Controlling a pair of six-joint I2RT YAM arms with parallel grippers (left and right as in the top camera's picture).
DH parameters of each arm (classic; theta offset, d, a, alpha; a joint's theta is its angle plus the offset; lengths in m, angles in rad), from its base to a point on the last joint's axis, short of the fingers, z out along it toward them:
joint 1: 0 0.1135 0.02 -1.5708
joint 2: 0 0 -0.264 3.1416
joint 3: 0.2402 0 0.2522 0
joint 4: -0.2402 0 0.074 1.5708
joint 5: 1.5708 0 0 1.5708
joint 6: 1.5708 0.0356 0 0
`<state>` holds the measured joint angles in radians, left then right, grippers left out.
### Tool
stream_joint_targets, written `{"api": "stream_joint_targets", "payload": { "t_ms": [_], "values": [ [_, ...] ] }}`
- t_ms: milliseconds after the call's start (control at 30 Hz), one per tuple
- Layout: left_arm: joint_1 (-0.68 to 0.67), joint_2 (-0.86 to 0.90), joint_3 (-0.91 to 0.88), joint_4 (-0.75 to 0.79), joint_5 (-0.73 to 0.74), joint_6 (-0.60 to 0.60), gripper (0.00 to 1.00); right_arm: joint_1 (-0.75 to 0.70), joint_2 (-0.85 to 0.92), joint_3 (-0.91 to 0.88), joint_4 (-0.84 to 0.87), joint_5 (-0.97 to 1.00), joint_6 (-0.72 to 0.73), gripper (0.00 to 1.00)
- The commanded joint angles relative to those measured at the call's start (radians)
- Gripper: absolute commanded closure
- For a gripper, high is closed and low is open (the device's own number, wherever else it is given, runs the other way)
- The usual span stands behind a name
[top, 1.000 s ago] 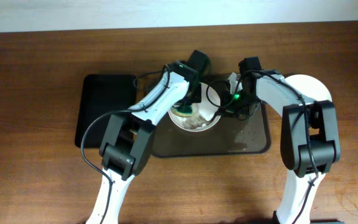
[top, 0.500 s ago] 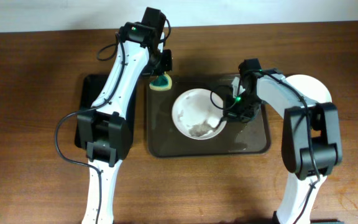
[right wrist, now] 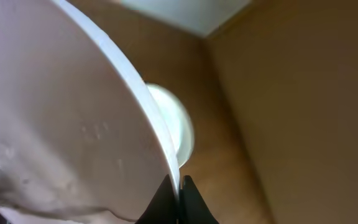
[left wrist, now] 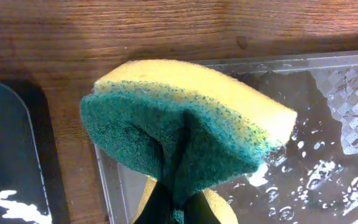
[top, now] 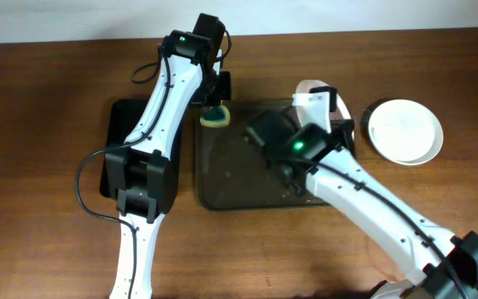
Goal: Clean dirty plates on tray and stack at the side
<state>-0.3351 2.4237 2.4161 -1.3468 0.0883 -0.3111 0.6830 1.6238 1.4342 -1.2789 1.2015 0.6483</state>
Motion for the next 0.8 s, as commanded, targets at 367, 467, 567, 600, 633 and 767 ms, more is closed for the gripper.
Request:
{"api": "stream_joint_targets", "payload": {
  "t_ms": [367, 467, 567, 600, 633, 767],
  "values": [
    [0.001, -0.011, 0.011, -0.001, -0.010, -0.006, 1.00, -0.186, 0.002, -0.011, 0.081, -0.582, 0.177, 0.96],
    [0.005, -0.011, 0.011, 0.003, -0.010, -0.006, 1.00, -0.351, 0.041, -0.092, 0.231, -1.004, 0.031, 0.96],
    [0.005, -0.011, 0.011, 0.008, -0.010, -0.006, 1.00, -0.397, 0.112, -0.221, 0.345, -1.120, 0.032, 0.96],
    [0.005, -0.011, 0.011, 0.009, -0.010, -0.006, 1.00, -0.396, 0.123, -0.237, 0.357, -1.121, 0.031, 0.96],
    [0.005, -0.011, 0.011, 0.010, -0.010, -0.006, 1.00, -0.397, 0.131, -0.238, 0.361, -1.120, 0.017, 0.89],
    [0.005, -0.011, 0.011, 0.011, -0.010, -0.006, 1.00, -0.454, 0.133, -0.237, 0.484, -1.286, -0.418, 0.51]
  ]
}}
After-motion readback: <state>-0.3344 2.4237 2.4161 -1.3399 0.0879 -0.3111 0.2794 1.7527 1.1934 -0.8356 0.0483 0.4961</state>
